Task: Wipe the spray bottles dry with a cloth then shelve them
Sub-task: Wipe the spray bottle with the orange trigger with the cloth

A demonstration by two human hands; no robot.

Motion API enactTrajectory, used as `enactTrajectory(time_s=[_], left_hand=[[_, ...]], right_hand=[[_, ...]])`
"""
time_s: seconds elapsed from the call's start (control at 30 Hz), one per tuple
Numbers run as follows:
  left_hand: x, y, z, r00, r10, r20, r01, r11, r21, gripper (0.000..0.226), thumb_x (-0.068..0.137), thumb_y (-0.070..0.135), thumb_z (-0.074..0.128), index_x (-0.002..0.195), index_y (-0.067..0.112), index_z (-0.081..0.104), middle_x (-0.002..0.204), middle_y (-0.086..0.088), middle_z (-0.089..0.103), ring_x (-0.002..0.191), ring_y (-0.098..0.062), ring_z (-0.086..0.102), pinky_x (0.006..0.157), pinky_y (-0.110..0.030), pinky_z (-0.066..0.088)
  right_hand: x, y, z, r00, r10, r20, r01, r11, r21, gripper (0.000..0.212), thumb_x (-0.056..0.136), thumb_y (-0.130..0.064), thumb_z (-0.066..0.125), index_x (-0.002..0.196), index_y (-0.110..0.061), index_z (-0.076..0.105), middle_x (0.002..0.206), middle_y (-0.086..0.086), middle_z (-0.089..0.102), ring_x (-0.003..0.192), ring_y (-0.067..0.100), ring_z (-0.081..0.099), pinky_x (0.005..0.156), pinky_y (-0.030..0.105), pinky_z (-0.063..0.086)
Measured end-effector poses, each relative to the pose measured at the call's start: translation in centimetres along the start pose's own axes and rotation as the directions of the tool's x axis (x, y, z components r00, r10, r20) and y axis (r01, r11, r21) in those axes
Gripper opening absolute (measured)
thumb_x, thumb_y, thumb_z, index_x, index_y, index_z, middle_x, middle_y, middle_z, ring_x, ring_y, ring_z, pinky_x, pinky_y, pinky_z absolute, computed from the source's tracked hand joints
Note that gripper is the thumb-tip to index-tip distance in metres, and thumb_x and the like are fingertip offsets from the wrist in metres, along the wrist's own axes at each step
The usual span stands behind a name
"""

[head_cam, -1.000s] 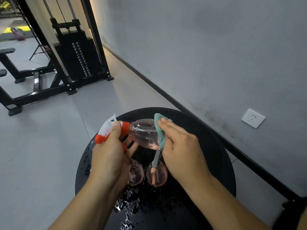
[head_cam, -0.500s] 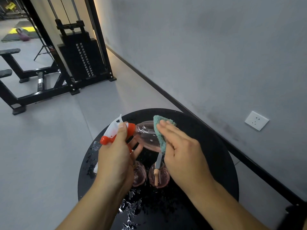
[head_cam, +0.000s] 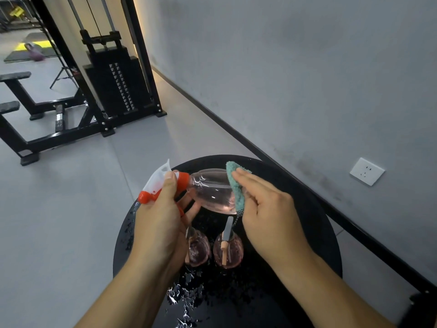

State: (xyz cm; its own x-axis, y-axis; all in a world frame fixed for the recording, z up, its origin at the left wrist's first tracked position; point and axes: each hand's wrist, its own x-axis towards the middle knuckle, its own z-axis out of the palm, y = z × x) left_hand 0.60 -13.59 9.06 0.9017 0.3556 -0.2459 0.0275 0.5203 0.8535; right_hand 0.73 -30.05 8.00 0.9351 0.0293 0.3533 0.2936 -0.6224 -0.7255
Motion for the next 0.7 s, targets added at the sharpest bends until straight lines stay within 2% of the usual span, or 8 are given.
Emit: enactTrajectory(time_s=[0.07, 0.23, 0.37, 0.53, 0.7], left_hand=[[0.0, 0.1, 0.0, 1.000, 0.006, -0.007, -0.006, 1.000, -0.003, 0.039, 0.109, 0.032, 0.058, 0.138, 0.006, 0.063, 0.107, -0.006, 0.080, 0.104, -0.024, 0.079, 0.081, -0.036, 0.066], [-0.4, -0.6, 0.1, 1.000, -0.022, 0.007, 0.022, 0.999, 0.043, 0.033, 0.108, 0.033, 0.059, 0.129, 0.009, 0.068, 0.111, -0.009, 0.080, 0.109, -0.027, 0.078, 0.081, -0.035, 0.066], [-0.1, -0.1, 0.1, 1.000, 0.012, 0.000, -0.012, 0.999, 0.033, 0.030, 0.109, 0.031, 0.058, 0.131, 0.012, 0.067, 0.105, -0.005, 0.080, 0.103, -0.024, 0.079, 0.080, -0.034, 0.066], [-0.3, -0.2, -0.1, 1.000, 0.001, -0.006, -0.001, 0.999, 0.037, 0.031, 0.108, 0.032, 0.060, 0.129, 0.011, 0.068, 0.104, -0.004, 0.080, 0.102, -0.023, 0.079, 0.078, -0.032, 0.066], [-0.1, -0.3, -0.3, 1.000, 0.010, -0.006, -0.009, 0.998, 0.067, 0.028, 0.108, 0.032, 0.060, 0.125, 0.013, 0.070, 0.096, 0.000, 0.081, 0.093, -0.016, 0.080, 0.076, -0.031, 0.064]], right_hand=[[-0.1, 0.0, 0.0, 1.000, 0.014, -0.025, -0.014, 1.000, 0.020, 0.046, 0.100, -0.003, 0.051, 0.141, -0.024, 0.055, 0.144, -0.013, 0.054, 0.133, -0.005, 0.045, 0.106, 0.013, 0.039], [-0.3, -0.4, 0.4, 0.997, -0.045, 0.060, 0.045, 0.999, -0.010, 0.051, 0.099, 0.001, 0.051, 0.142, -0.025, 0.055, 0.146, -0.015, 0.051, 0.136, -0.008, 0.040, 0.110, 0.016, 0.038], [0.1, -0.1, -0.3, 0.999, 0.011, 0.035, -0.011, 1.000, 0.001, 0.046, 0.103, -0.009, 0.049, 0.144, -0.028, 0.052, 0.146, -0.017, 0.050, 0.133, -0.007, 0.042, 0.107, 0.015, 0.041], [-0.2, -0.3, -0.5, 0.975, 0.007, 0.222, 0.008, 0.998, -0.069, 0.054, 0.103, -0.016, 0.044, 0.153, -0.035, 0.035, 0.156, -0.025, 0.032, 0.141, -0.014, 0.024, 0.117, 0.016, 0.028], [-0.1, 0.0, -0.6, 0.973, 0.005, 0.230, 0.021, 0.994, -0.110, 0.053, 0.104, -0.018, 0.048, 0.153, -0.035, 0.037, 0.154, -0.026, 0.034, 0.139, -0.013, 0.027, 0.109, 0.003, 0.019]])
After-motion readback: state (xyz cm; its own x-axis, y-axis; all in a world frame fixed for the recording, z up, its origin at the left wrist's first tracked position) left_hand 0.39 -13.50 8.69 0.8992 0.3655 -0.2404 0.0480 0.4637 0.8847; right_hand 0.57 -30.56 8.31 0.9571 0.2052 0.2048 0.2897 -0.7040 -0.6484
